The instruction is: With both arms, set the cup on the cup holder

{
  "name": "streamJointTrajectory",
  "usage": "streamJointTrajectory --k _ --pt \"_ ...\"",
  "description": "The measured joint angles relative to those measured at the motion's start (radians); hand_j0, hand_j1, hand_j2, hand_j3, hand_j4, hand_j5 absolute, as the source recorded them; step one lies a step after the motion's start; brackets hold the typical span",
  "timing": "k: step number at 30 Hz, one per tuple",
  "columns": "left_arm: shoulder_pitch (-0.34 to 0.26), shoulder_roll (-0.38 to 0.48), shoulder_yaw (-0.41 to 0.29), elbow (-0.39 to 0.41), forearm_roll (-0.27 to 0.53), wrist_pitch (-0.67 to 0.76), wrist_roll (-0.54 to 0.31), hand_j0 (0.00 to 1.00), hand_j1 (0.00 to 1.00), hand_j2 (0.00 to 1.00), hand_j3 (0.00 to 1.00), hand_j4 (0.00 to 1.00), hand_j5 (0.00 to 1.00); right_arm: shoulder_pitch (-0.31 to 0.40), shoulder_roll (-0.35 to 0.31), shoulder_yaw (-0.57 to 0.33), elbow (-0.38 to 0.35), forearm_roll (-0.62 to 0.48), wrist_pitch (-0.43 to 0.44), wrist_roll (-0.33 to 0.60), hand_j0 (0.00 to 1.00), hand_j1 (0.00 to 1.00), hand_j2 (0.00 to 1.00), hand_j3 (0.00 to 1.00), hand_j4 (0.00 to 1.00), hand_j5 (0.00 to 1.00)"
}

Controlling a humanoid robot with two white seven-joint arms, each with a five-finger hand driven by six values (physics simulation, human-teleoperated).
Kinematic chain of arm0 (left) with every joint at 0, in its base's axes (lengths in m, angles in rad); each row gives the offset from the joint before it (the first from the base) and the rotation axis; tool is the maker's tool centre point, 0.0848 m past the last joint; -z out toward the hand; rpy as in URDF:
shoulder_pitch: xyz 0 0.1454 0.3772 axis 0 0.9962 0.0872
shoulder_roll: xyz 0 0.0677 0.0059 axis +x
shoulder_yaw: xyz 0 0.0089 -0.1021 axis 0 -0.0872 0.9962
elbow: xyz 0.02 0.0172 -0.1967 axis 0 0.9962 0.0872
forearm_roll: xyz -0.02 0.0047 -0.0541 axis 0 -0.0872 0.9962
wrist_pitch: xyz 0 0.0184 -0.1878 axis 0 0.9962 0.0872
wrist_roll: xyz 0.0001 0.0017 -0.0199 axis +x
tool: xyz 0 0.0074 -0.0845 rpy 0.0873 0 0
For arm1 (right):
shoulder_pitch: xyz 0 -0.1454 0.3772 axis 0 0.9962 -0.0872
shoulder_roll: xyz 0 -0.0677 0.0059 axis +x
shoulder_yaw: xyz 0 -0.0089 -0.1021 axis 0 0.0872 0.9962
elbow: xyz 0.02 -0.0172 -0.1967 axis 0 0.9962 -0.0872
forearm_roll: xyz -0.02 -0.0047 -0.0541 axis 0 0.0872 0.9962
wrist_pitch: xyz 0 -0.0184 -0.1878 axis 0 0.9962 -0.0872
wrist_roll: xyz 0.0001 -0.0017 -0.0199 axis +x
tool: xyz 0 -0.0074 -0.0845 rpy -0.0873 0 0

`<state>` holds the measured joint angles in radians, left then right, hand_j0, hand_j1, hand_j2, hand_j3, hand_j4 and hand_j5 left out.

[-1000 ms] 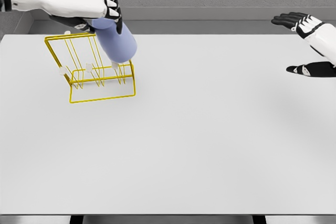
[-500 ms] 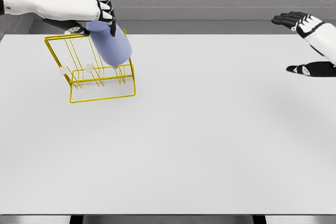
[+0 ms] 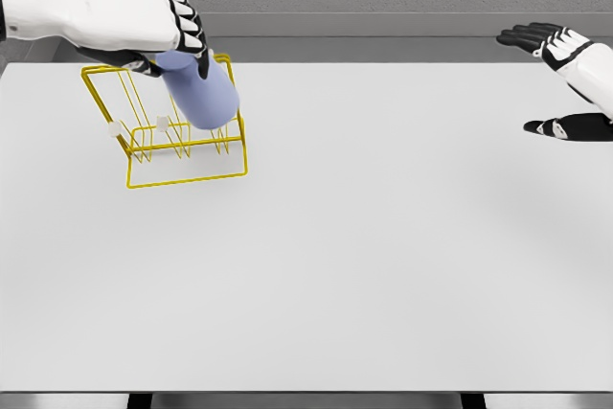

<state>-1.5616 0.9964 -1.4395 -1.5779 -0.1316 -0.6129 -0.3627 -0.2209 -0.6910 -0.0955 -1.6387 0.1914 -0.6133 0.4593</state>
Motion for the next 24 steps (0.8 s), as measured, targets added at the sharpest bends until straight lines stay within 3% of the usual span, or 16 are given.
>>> streamJointTrajectory --k 6,10,13,14,15,24 --pt "0.009 0.001 0.000 -0.004 -0.002 0.000 0.000 0.59 0.59 0.59 0.59 0.59 0.59 0.000 0.000 -0.001 0.000 0.000 0.000 0.000 1.00 1.00 1.00 1.00 1.00 1.00" --pt "0.018 0.002 -0.001 -0.006 -0.003 0.000 0.000 0.66 0.66 0.66 0.66 0.66 0.66 0.000 0.000 -0.001 0.000 0.000 0.000 0.000 1.00 1.00 1.00 1.00 1.00 1.00" --pt "0.021 0.002 0.000 -0.009 -0.003 0.000 -0.003 0.83 0.83 0.83 0.83 0.83 0.83 0.000 0.000 -0.001 0.001 0.000 0.000 0.000 1.00 1.00 1.00 1.00 1.00 1.00" --pt "0.021 0.002 0.000 -0.010 -0.003 0.000 -0.003 0.95 0.95 0.95 0.95 0.95 0.95 0.000 0.000 -0.001 0.001 0.000 0.000 0.000 1.00 1.00 1.00 1.00 1.00 1.00" --pt "0.021 0.002 0.000 -0.011 -0.003 0.000 -0.003 1.00 1.00 1.00 1.00 1.00 1.00 0.000 0.000 -0.001 0.001 0.000 0.000 0.000 1.00 1.00 1.00 1.00 1.00 1.00" --pt "0.021 0.009 0.013 -0.013 0.005 0.000 -0.002 1.00 1.00 1.00 1.00 1.00 1.00 0.000 0.000 -0.001 0.001 0.000 0.000 0.000 1.00 1.00 1.00 1.00 1.00 1.00"
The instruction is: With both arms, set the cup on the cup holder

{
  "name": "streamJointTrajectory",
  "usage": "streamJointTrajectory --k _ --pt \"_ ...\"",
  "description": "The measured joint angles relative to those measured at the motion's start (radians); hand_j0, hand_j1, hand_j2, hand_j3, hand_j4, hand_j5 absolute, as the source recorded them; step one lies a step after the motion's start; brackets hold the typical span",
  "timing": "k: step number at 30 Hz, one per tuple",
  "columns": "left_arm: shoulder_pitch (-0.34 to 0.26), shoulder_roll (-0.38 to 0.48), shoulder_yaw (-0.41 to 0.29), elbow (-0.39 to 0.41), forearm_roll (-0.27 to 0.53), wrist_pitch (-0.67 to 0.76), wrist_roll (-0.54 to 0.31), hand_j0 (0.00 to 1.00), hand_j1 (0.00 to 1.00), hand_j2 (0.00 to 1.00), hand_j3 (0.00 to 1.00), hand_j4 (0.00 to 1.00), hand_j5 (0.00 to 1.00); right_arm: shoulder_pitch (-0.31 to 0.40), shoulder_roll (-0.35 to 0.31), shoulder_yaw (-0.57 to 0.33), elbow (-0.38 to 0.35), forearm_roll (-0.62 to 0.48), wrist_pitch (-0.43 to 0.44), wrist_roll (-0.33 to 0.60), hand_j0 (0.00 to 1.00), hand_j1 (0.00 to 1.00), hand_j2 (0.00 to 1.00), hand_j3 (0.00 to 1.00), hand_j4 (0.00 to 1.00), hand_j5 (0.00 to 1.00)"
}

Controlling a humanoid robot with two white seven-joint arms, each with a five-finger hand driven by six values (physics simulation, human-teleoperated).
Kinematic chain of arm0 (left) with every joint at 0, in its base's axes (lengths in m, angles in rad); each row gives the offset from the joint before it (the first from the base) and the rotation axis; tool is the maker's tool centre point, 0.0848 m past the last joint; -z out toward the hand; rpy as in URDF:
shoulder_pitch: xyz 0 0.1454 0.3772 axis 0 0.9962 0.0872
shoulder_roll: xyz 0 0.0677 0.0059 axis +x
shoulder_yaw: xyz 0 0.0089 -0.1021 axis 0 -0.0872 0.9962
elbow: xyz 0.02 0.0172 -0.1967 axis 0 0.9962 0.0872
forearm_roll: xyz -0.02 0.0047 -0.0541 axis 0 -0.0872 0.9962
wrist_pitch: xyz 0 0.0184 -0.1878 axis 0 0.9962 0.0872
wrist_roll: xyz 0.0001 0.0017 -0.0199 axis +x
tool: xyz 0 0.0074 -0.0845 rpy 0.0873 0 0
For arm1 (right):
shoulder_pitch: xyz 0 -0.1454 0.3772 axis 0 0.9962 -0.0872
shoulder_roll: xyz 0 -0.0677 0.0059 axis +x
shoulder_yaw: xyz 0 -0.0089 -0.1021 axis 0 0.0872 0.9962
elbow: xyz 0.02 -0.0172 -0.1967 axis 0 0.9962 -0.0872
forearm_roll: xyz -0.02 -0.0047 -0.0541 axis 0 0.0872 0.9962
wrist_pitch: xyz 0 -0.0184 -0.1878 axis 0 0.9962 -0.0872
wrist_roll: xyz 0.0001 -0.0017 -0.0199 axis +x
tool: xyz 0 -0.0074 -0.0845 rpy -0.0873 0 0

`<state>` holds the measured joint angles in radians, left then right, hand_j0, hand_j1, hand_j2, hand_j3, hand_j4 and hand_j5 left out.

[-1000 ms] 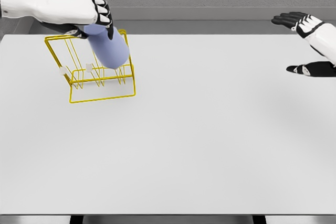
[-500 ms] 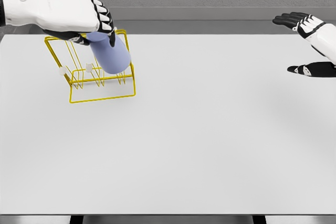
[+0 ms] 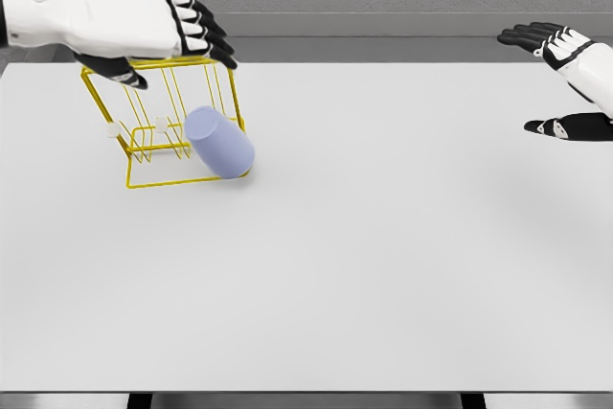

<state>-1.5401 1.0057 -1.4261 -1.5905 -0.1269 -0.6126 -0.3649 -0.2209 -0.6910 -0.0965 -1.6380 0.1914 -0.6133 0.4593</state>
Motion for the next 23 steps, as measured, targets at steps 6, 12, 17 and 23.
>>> streamJointTrajectory --k 6,12,17,23 --pt "0.034 0.010 0.006 -0.021 0.002 0.000 0.001 1.00 1.00 1.00 1.00 1.00 1.00 0.000 0.000 0.000 0.000 0.000 0.000 0.000 1.00 1.00 1.00 1.00 1.00 1.00" --pt "0.037 0.088 0.015 -0.057 0.002 0.000 0.001 1.00 1.00 1.00 1.00 1.00 1.00 0.002 0.000 0.000 0.001 0.000 0.000 0.000 1.00 1.00 1.00 1.00 1.00 1.00" --pt "0.072 0.162 0.016 -0.073 0.000 0.000 0.001 1.00 1.00 1.00 1.00 1.00 1.00 0.002 0.000 0.000 0.001 0.000 0.000 0.000 1.00 1.00 1.00 1.00 1.00 1.00" --pt "0.074 0.225 0.027 -0.081 0.000 0.000 0.001 1.00 1.00 1.00 1.00 1.00 1.00 0.002 -0.001 0.000 0.003 0.000 0.000 0.000 1.00 1.00 1.00 1.00 1.00 1.00"
